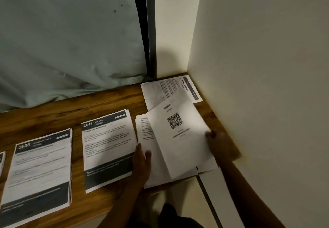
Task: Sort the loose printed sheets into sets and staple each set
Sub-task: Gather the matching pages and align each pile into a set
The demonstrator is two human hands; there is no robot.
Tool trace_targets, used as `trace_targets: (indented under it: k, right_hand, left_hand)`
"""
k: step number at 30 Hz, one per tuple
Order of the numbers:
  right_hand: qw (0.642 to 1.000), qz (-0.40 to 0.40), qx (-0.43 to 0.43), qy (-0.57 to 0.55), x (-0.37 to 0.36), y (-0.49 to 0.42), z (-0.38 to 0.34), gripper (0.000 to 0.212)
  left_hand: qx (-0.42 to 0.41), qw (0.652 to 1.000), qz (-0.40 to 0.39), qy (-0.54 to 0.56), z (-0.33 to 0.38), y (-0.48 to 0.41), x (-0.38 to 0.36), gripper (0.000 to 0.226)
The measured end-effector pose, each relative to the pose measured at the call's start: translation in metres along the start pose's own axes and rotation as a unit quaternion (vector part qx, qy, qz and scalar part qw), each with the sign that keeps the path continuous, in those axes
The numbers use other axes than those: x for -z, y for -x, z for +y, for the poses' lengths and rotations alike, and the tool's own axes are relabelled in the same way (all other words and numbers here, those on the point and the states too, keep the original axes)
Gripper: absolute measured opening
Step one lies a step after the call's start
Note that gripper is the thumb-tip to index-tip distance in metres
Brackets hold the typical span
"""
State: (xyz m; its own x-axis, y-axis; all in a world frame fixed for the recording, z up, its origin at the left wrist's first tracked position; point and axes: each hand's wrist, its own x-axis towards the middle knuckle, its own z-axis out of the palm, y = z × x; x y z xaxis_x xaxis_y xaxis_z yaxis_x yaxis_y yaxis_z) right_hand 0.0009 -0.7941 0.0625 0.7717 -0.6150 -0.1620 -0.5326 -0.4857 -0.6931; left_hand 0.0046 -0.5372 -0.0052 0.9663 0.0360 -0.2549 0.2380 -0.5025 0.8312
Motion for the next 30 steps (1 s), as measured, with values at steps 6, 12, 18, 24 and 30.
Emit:
trace_targets:
  k: [6,12,18,24,30]
  right_hand:
    - [0.996,-0.081,0.044,0.016,-0.057,0.022,0.015,0.023]
    - [0.995,-0.042,0.015,0.092,-0.061,0.019,0.032,0.036]
    - [0.970,-0.062,-0.133,0.195,-0.048,0.007,0.039,0.072]
    - [0.992,-0.050,-0.093,0.064,-0.050,0.003,0.052,0.044]
    - [0.995,0.058,-0.019,0.081,-0.022,-0.005,0.034,0.025]
  left_hand:
    - [-0.001,1.000,-0.014,-0.028,-0.001,-0.001,-0.001,0.081]
    - [-0.011,0.986,-0.059,-0.155,-0.007,-0.004,-0.001,0.087]
    - [0.000,0.982,-0.069,-0.177,-0.009,-0.006,-0.003,0.091]
    - [0.001,0.980,-0.064,-0.187,-0.010,-0.006,-0.004,0.091]
    - [0.006,0.979,-0.071,-0.192,-0.010,-0.007,-0.004,0.091]
